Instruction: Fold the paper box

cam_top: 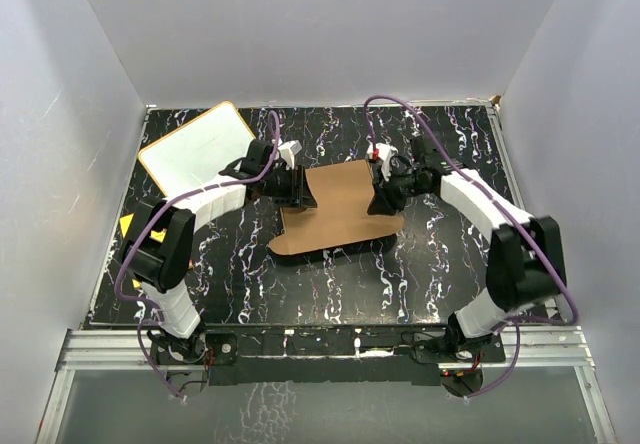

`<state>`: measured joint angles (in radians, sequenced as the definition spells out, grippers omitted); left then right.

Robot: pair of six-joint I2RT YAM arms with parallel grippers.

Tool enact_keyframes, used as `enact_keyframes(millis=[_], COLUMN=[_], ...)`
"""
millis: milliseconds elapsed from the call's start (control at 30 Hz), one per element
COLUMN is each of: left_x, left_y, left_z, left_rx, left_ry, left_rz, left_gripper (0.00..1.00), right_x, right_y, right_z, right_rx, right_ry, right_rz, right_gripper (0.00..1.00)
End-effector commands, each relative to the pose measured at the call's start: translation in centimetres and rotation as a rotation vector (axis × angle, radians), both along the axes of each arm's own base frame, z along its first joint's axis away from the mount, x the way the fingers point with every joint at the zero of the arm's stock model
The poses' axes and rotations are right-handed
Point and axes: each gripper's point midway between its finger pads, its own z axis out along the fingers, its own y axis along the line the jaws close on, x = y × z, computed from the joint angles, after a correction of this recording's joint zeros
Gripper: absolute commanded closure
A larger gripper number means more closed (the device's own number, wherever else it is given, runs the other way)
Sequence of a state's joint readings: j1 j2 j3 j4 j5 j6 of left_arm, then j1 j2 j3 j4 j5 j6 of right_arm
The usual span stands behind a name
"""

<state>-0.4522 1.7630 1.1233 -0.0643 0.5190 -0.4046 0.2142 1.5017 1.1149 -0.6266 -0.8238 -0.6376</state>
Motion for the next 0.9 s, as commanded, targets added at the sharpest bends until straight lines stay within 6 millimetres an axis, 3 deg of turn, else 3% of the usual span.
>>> enact_keyframes(millis=[0, 100, 200, 300, 400, 533, 633, 767, 867], left_x=[-0.7, -0.7, -0.7, -0.5, -0.1, 0.3, 0.3, -0.4, -1.0], left_y=[0.4, 0.5, 0.5, 0.4, 0.3, 0.6, 1.4, 3.1, 4.6], left_z=[-1.2, -1.4, -1.3, -0.7, 1.1, 4.4, 6.5, 8.2, 8.7], left_rx=[0.01, 0.013, 0.012, 0.002, -0.023, -0.062, -0.081, -0.089, -0.094], left_ry=[0.035, 0.039, 0.036, 0.021, -0.029, -0.139, -0.226, -0.33, -0.399], left_rz=[0.006, 0.007, 0.006, 0.01, 0.023, 0.06, 0.101, 0.166, 0.232], left_gripper=[0.62, 0.62, 0.62, 0.61, 0.61, 0.57, 0.53, 0.43, 0.24], right_x=[1.3, 2.1, 2.6, 2.2, 1.5, 2.4, 4.4, 7.4, 8.2], right_y=[1.1, 0.8, 0.2, 0.5, 0.9, 0.5, -0.4, -3.1, -3.3], right_z=[-1.8, -4.4, -5.2, -4.4, -1.4, 2.3, 3.2, 1.5, -0.3], right_rx=[0.067, 0.032, 0.001, 0.04, 0.134, 0.222, 0.271, 0.327, 0.344], right_ry=[0.128, 0.181, 0.183, 0.181, 0.146, 0.057, 0.054, 0.161, 0.238], right_rz=[-0.038, -0.087, -0.115, -0.082, -0.005, 0.001, -0.084, -0.283, -0.328], right_gripper=[0.78, 0.82, 0.83, 0.81, 0.77, 0.62, 0.49, 0.27, 0.22])
